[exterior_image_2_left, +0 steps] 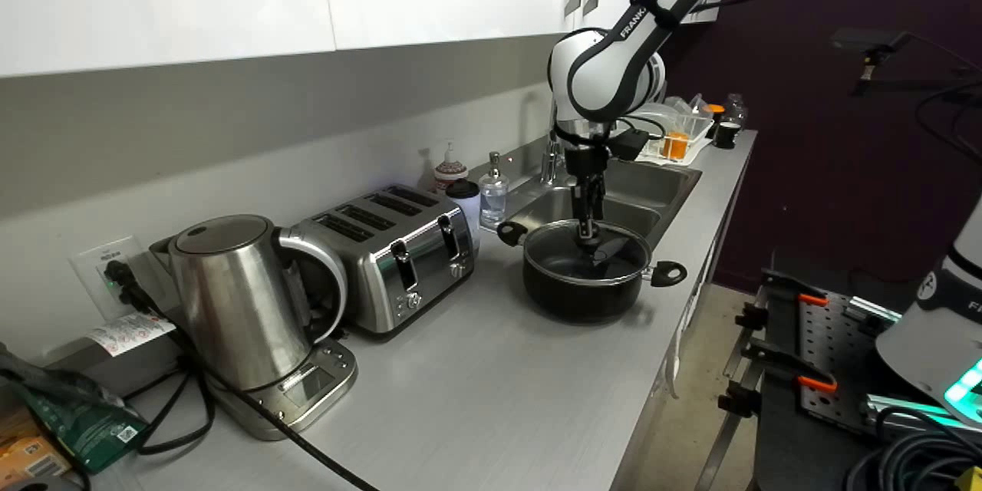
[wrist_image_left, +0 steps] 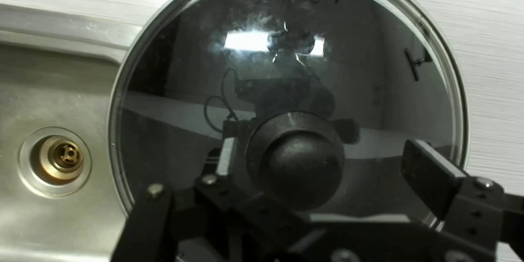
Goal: Place the lid on the pot
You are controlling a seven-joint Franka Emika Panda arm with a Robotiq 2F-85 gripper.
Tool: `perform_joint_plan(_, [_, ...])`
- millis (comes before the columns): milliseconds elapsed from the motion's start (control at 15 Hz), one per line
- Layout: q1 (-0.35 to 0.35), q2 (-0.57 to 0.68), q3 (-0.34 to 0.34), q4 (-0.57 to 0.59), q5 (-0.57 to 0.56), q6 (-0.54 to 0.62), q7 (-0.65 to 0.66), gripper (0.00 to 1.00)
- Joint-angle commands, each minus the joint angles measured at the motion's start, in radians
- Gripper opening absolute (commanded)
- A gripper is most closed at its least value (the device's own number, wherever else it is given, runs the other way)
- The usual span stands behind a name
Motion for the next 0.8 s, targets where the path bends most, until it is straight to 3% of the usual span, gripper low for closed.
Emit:
perform_joint_plan(0, [-0.002, -0.01, 0.006, -0.022, -0.005, 0.031, 0.003, 1.0])
perform_joint_plan(667, [0.009, -0.009, -0.003, -0.084, -0.029, 0.147, 0.022, 1.0])
perform_joint_plan(733, [0.009, -0.009, -0.004, -0.086, -0.03, 0.152, 0.022, 0.75])
